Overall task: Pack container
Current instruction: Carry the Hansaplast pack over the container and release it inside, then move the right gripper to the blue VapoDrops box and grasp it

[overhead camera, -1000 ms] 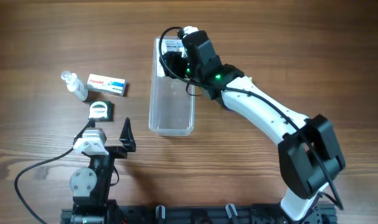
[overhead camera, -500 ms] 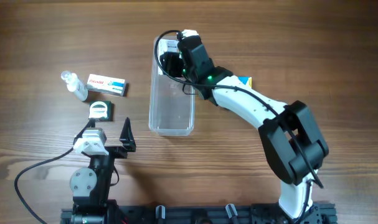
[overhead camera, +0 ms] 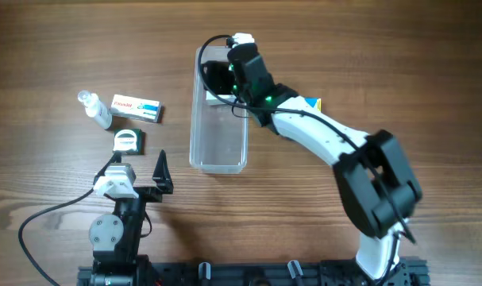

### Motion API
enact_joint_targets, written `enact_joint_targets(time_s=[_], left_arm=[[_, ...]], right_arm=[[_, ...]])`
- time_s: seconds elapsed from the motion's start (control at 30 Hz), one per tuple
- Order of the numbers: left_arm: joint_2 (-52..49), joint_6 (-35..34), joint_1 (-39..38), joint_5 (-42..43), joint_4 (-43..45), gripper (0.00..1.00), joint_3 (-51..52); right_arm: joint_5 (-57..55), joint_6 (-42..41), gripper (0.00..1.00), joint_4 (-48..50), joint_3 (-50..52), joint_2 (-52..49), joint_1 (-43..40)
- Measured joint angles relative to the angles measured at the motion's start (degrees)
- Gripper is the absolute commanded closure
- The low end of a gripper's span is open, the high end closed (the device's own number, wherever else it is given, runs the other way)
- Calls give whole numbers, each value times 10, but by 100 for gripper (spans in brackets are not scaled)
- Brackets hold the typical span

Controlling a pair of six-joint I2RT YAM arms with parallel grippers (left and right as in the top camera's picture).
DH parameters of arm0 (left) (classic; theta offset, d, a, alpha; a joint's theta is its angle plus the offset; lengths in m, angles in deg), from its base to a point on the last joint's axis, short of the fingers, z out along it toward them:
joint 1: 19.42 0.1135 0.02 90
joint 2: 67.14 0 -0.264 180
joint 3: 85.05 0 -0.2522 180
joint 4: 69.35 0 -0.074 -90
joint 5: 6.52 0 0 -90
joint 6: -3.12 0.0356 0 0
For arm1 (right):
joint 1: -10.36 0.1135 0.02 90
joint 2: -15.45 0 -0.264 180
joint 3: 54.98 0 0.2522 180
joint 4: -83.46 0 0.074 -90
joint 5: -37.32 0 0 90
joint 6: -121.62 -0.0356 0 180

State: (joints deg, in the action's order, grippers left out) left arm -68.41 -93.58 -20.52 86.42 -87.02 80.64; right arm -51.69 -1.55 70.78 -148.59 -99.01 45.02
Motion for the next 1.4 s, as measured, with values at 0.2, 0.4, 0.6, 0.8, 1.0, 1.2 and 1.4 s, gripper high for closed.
enact_joint_targets(time_s=[0.2, 0.4, 0.6, 0.8, 1.0, 1.2, 1.4], left_arm=[[0, 0, 0, 0, 0, 0, 0], [0, 0, 0, 0, 0, 0, 0], [0, 0, 0, 0, 0, 0, 0], [0, 0, 0, 0, 0, 0, 0], [0, 0, 0, 0, 0, 0, 0], [0, 0, 0, 0, 0, 0, 0], [0, 0, 0, 0, 0, 0, 0]], right_arm=[[0, 9, 9, -203, 2, 146, -59], [-7, 45, 0, -409, -1, 222, -188], [-10, 74, 0, -438, 31, 154, -219], [-9, 82, 0, -453, 36, 46, -218], [3, 101, 0, -446, 36, 15, -209], [4, 110, 0, -441, 36, 15, -177], [-5, 125, 0, -435, 36, 19, -174]])
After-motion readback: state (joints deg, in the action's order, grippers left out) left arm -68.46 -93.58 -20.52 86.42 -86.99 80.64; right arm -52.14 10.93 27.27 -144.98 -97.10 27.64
